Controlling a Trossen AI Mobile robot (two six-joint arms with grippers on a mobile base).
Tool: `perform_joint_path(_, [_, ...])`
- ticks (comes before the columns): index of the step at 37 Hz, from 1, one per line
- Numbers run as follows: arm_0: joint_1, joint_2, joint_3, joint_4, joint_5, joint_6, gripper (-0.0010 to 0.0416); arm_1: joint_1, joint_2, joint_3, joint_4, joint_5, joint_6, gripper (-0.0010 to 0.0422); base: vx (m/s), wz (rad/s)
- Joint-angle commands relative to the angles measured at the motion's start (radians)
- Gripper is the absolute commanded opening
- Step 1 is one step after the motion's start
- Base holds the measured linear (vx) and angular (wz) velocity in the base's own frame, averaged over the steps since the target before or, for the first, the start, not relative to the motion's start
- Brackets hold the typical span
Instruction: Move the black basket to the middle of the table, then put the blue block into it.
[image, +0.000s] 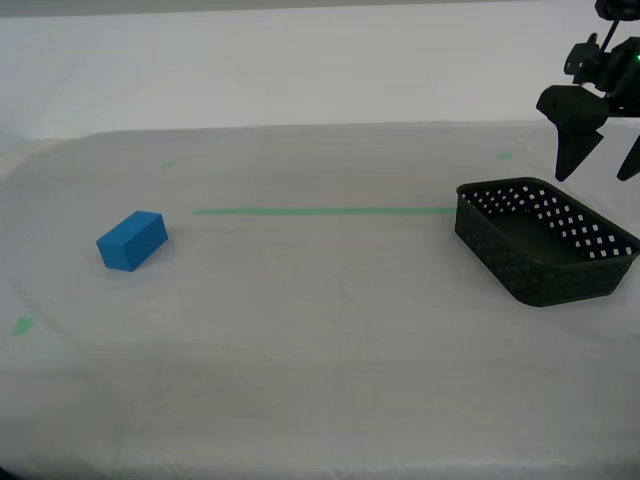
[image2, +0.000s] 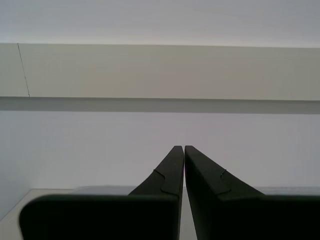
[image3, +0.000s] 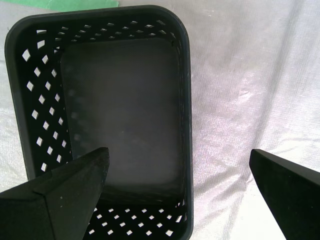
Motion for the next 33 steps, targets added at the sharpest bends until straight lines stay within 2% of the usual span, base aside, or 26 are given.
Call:
perform_joint_path(1, [0.002, 0.000, 0.000, -0.003, 0.000, 0.003, 0.0394, 0.000, 0.000, 0.000, 0.005, -0.001, 0.001, 0.0000, 0.000, 0.000])
perform_joint_path(12, [0.005, 0.000, -0.002, -0.019, 0.002, 0.012, 0.0394, 0.000, 0.000, 0.000, 0.005, -0.001, 0.001, 0.0000, 0.000, 0.000])
perform_joint_path(18, [0.005, 0.000, -0.018, 0.002, 0.051, 0.013, 0.0394, 0.000, 0.000, 0.000, 0.005, -0.001, 0.001, 0.0000, 0.000, 0.000])
perform_joint_path(24, [0.005, 0.002, -0.027, 0.029, 0.053, 0.014, 0.0394, 0.000, 0.000, 0.000, 0.005, -0.001, 0.002, 0.0000, 0.000, 0.000])
perform_joint_path(33, [0.011, 0.142, -0.002, 0.033, 0.054, 0.011, 0.0394, 0.000, 0.000, 0.000, 0.005, -0.001, 0.001, 0.0000, 0.000, 0.000])
